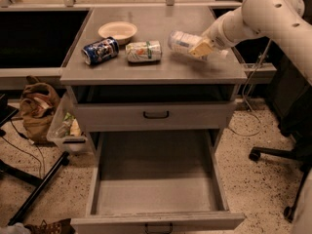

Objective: Pick blue plastic bottle from middle drawer and place on counter

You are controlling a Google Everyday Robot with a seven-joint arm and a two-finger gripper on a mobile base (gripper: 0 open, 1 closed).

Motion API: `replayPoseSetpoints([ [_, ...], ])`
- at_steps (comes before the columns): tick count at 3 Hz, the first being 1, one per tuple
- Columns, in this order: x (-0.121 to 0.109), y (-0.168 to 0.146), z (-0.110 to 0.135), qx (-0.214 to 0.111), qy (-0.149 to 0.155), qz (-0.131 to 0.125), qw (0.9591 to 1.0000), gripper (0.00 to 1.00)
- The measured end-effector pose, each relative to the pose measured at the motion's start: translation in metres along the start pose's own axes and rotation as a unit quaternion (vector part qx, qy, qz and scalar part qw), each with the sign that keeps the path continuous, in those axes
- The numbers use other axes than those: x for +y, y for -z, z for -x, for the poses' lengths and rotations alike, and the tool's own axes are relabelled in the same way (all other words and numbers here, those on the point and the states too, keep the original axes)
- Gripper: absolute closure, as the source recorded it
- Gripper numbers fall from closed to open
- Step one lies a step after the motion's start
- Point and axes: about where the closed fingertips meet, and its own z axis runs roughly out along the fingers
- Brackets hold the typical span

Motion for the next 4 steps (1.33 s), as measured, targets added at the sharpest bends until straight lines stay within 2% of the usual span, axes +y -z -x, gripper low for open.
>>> replayPoseSetpoints([
  [1, 0.0108, -0.0203, -0.0133, 0.019, -0.013, 0.031, 0.9992, 1.00],
  [2, 0.0139, -0.0230, -0.0167, 0.022, -0.020, 0.041, 0.9987, 1.00],
  [3, 0.0131, -0.0219, -0.0155, 0.022, -0.020, 0.041, 0.9987, 0.82],
  [4, 0.0132, -0.0220, -0.0155, 0.022, -0.020, 0.042, 0.9987, 0.57],
])
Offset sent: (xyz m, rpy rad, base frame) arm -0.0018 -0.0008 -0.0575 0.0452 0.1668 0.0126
